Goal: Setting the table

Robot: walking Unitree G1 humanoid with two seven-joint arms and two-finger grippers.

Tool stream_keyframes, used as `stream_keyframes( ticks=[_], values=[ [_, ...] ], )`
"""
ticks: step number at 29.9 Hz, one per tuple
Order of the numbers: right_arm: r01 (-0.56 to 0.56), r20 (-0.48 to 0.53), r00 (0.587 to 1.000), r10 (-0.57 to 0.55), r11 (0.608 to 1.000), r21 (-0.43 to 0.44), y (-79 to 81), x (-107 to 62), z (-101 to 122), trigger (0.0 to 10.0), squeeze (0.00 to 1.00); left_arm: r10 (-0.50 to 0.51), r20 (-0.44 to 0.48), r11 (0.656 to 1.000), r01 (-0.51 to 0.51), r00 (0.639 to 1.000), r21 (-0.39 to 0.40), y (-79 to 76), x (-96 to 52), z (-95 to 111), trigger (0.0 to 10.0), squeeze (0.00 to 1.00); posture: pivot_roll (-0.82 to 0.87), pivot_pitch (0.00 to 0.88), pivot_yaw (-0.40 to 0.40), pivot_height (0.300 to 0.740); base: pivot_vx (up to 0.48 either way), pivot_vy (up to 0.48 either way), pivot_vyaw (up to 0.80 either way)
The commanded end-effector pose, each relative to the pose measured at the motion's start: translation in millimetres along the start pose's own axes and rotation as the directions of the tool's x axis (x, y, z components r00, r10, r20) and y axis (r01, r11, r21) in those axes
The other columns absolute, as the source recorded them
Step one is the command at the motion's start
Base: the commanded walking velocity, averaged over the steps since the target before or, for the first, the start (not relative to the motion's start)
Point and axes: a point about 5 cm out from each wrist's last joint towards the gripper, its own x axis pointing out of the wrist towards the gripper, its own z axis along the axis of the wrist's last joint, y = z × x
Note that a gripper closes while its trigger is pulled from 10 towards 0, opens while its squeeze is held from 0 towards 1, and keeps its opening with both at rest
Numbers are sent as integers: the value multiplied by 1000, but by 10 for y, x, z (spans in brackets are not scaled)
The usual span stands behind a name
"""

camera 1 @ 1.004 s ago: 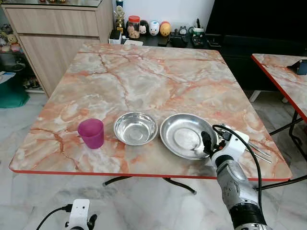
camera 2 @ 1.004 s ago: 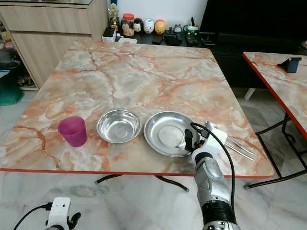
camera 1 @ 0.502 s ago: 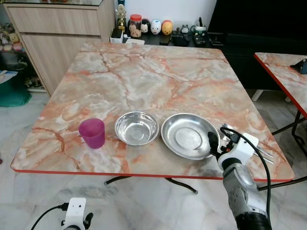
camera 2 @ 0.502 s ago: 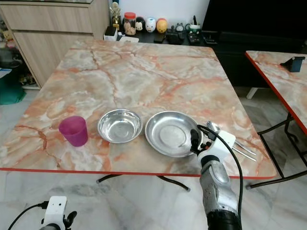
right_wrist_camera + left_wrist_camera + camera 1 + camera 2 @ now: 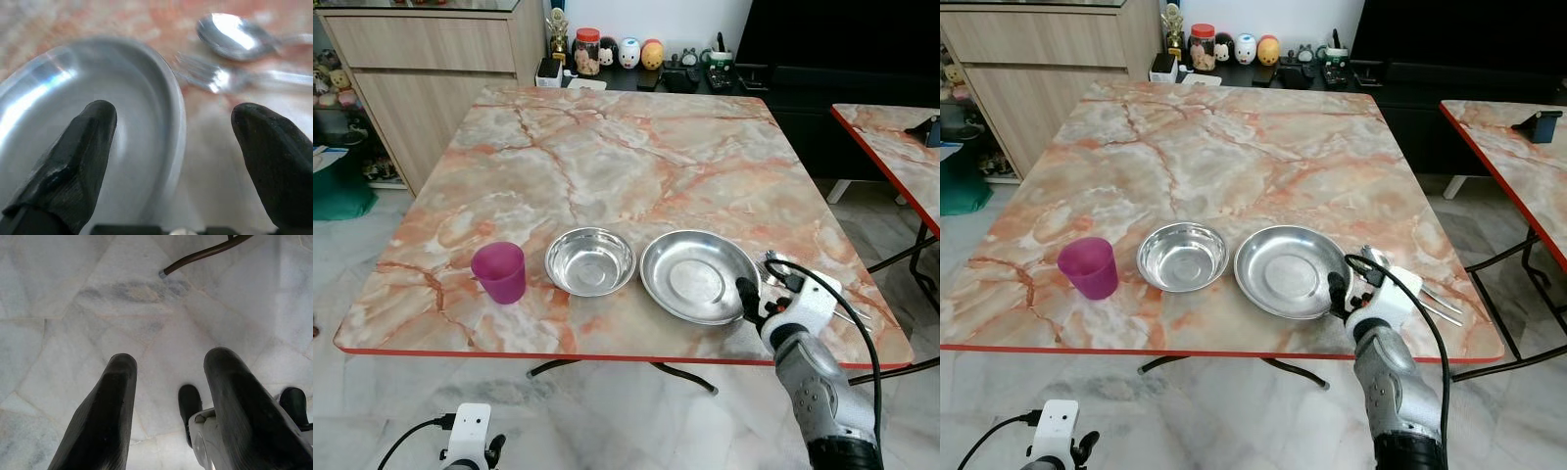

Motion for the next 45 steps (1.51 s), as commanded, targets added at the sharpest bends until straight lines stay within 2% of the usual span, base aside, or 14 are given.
stream_keyframes(
  ticks=[1,4,9,16,21,37,43,44,45],
  values=[
    [0,18,1000,0,1000,21,-30,11,61,10000,0,-12,-5,1000,12,1000,19,-24,-3,-18,10000,0,2,0,-52,740,0,0,0],
    [-24,40,999,22,998,50,6,24,134,10000,0,-13,-4,1000,13,1000,18,-35,-2,-16,10000,0,3,0,-51,740,0,0,0],
    [-18,13,1000,17,998,56,27,35,114,10000,0,-18,-9,1000,18,1000,20,-49,-3,-25,10000,0,3,0,-51,740,0,0,0],
    [15,-36,999,-12,994,105,16,47,-16,10000,0,-19,-19,1000,19,1000,24,-43,-11,-52,10000,0,5,0,-50,740,0,0,0],
    [11,-67,998,-4,994,111,23,73,-61,10000,0,-18,-20,999,19,1000,26,-33,-13,-58,10000,0,5,0,-51,740,0,0,0],
    [-3,-78,997,11,994,108,84,168,-82,10000,0,-19,-19,999,20,1000,25,-52,-12,-55,10000,0,10,0,-53,740,0,0,0],
    [12,-85,996,-3,994,104,58,193,-119,10000,0,-22,-18,999,23,1000,26,-65,-11,-55,10000,0,10,0,-53,740,0,0,0],
    [15,-88,996,-6,994,108,55,199,-131,8353,0,-22,-18,999,23,1000,25,-72,-13,-59,10000,0,6,0,-50,740,0,0,0],
    [15,-89,996,-6,994,108,55,202,-133,8353,0,-22,-17,999,23,1000,23,-74,-13,-60,10000,0,7,0,-51,740,0,0,0]
  ],
)
